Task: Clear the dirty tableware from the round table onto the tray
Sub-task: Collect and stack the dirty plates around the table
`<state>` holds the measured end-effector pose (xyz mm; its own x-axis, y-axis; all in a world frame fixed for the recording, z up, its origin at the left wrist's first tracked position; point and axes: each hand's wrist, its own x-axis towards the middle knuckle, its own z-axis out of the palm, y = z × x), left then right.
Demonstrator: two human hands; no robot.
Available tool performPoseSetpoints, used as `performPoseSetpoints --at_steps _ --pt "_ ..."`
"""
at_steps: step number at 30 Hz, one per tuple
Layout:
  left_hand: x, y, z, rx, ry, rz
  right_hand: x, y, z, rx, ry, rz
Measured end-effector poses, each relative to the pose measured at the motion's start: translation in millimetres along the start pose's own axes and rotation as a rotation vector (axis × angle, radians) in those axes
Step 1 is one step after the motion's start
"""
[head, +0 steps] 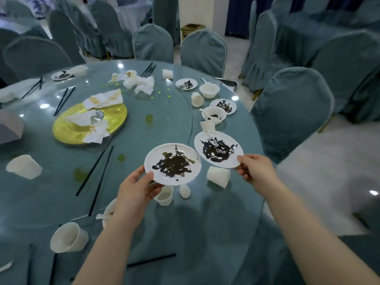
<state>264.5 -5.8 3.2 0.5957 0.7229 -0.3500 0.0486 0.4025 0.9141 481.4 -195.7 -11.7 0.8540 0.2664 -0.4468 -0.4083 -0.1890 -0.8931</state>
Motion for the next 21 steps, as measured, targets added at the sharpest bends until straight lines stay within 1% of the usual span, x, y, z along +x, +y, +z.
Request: performPoseSetpoints --at_steps 6,10,13,19,21 --pt "-71.3 0.2 -0.1 0.005 -0.194 0.029 -118.1 -2.9 -3.4 -0.076 -0.045 -0.123" --pt "-118.3 -4.0 5.8 -0.007 -0.295 0.045 -177.0 13.0 -18.3 -0.067 0.033 -0.203" --pt "-151.7 -5.1 20.2 -0.002 -0.369 0.034 -208.2 16.3 -39.9 -0.021 0.036 -0.194" --pt "-200.2 -6.1 58.4 0.000 -0.460 0.023 -250.0 17.9 -97.0 0.047 0.094 -0.286" --pt "-214.7 -9.4 78.7 0.018 -0.514 0.008 -257.2 17.5 -123.8 0.060 0.112 -0.303"
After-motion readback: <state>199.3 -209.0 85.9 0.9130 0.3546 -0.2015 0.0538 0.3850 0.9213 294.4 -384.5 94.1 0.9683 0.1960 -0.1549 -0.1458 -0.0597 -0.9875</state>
